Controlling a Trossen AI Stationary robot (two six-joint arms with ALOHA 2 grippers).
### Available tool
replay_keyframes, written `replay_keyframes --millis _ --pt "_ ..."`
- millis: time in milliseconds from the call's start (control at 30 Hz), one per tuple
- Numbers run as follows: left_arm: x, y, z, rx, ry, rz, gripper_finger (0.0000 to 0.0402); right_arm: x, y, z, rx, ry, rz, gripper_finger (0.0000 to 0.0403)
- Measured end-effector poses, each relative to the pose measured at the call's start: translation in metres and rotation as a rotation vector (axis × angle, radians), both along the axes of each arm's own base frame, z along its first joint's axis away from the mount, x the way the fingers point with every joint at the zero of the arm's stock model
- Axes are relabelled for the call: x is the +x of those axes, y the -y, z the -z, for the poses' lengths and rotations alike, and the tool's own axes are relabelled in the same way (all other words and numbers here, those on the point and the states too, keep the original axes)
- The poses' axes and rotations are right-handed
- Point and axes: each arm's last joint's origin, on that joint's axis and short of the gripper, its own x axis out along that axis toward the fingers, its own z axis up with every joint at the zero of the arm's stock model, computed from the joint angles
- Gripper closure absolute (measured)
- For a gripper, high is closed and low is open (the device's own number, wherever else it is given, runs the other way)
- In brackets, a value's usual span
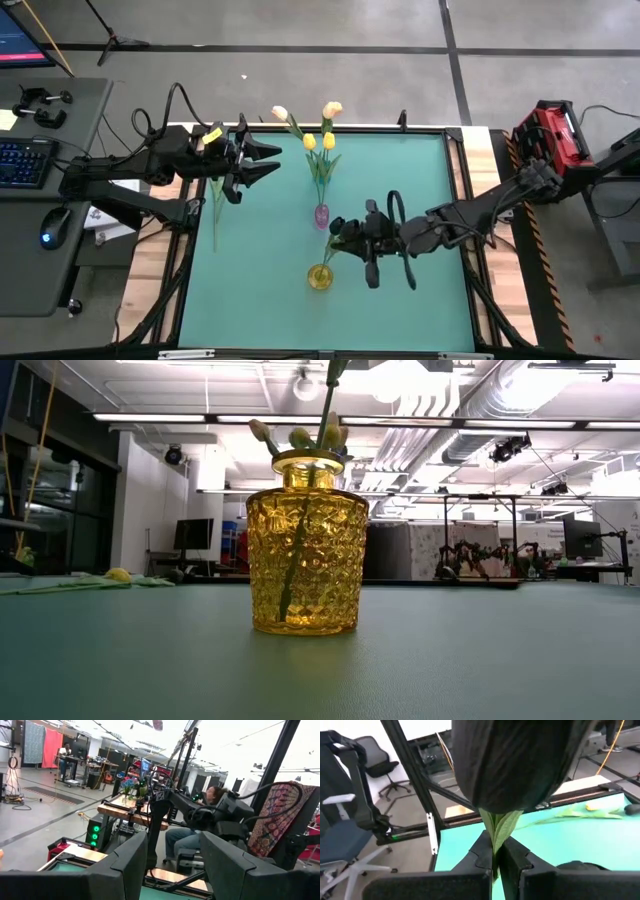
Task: Sort flowers into vase by color
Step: Put the bottom black flower into the yellow vase
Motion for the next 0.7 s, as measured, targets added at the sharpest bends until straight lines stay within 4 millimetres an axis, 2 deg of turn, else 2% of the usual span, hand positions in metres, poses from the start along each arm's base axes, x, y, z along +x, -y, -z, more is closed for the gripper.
replay_keyframes --millis 367,700 --pt "0.0 0.0 0.0 0.0 0.0 0.0 0.0232 -0.001 0.001 0.01 -0.023 -0.093 0.03 0.0403" --pt "0.0 0.0 0.0 -0.001 0.0 0.001 0.0232 0.001 -0.001 0.004 0.013 -0.029 -0.023 0.0403"
